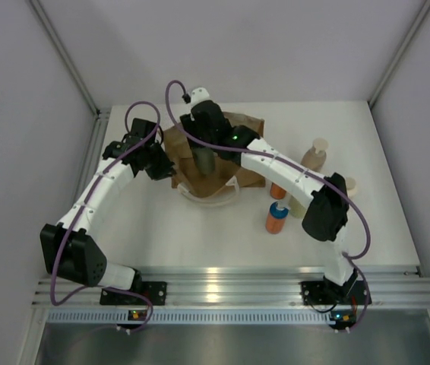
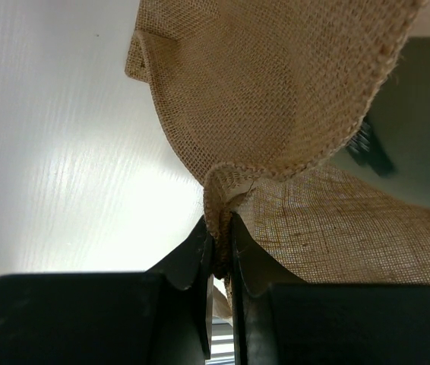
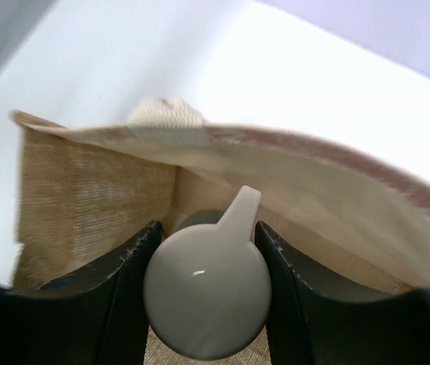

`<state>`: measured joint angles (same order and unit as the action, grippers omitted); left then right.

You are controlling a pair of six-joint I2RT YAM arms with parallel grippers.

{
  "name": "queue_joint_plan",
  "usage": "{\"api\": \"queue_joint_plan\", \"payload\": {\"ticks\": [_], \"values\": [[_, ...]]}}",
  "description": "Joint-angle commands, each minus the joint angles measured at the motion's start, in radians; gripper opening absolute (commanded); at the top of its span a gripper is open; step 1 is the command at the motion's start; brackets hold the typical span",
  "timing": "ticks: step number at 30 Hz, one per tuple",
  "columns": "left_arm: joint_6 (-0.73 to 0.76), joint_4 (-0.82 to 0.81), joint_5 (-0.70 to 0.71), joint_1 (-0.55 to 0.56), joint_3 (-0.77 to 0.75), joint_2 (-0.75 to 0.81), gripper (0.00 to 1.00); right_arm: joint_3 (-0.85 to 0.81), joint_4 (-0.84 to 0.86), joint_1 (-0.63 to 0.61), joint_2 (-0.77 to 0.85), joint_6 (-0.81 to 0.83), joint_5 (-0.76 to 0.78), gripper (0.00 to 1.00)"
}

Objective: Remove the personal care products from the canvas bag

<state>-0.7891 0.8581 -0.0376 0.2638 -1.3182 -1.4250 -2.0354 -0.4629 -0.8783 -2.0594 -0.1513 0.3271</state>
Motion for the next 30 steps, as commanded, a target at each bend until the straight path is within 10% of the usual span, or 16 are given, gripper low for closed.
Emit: {"api": "queue_joint_plan", "payload": {"ticks": [1, 17, 30], "values": [[0.013, 0.030, -0.001, -0.008, -0.001, -0.015, 0.00, -0.043, 0.142, -0.010, 0.186, 0.021, -0.014, 0.00], [0.005, 0.030, -0.001, -0.009, -0.067, -0.029, 0.01, 0.044, 0.129, 0.025, 0.530, 0.029, -0.109, 0.00], [0.034, 0.030, 0.059, -0.009, -0.153, -0.012, 0.44, 0.221, -0.043, 0.050, 0.866, 0.091, 0.065, 0.00]]}}
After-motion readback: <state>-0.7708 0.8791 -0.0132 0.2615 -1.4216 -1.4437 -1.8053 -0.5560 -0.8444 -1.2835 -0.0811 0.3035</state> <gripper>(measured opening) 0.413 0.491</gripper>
